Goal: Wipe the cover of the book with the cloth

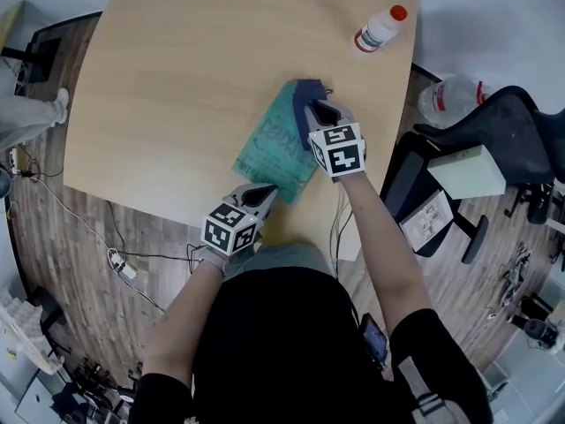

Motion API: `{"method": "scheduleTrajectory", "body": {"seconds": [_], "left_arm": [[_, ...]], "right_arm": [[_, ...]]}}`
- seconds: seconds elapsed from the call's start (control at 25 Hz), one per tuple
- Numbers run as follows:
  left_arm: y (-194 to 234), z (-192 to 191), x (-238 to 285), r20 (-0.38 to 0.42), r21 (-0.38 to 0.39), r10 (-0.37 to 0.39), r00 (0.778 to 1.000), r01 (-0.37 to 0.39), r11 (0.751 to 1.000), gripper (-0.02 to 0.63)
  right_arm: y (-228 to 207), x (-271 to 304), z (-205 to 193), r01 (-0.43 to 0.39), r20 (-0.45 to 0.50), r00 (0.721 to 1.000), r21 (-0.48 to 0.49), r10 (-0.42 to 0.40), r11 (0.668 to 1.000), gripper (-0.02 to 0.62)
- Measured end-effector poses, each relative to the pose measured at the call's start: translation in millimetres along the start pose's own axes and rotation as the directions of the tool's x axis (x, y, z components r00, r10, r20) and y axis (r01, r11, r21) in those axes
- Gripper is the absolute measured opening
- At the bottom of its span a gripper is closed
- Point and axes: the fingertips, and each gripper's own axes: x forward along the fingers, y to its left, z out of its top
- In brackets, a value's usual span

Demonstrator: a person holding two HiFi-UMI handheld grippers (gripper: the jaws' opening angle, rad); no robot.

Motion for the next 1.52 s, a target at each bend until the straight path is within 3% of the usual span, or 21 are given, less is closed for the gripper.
{"method": "scheduleTrajectory", "body": {"seconds": [0.24,0.44,0.64,1.04,1.28,1.52], "left_arm": [[-8,-15,11,0.020,-0.064,-0.015,1.000,0.016,0.998,0.020],[-13,-18,15,-0.034,0.051,-0.010,0.999,0.012,0.999,0.020],[-13,-19,15,-0.061,0.069,-0.014,0.998,0.018,0.997,0.020],[-15,-21,13,-0.067,0.074,-0.025,0.997,0.030,0.997,0.020],[-17,-24,15,-0.073,0.091,-0.034,0.997,0.041,0.995,0.018],[-17,-23,14,-0.067,0.105,-0.036,0.997,0.043,0.994,0.018]], "right_arm": [[-2,0,1,-0.002,-0.001,1.000,0.001,0.002,1.000,0.077],[-3,-1,0,-0.009,-0.014,1.000,0.018,0.009,1.000,0.077],[-3,3,6,-0.025,-0.033,0.999,0.056,0.027,0.998,0.077],[28,31,31,-0.047,-0.010,0.999,-0.074,0.046,0.996,0.077],[65,37,32,-0.123,0.010,0.992,-0.151,0.126,0.981,0.077],[112,33,26,-0.257,-0.010,0.965,-0.232,0.262,0.938,0.077]]}}
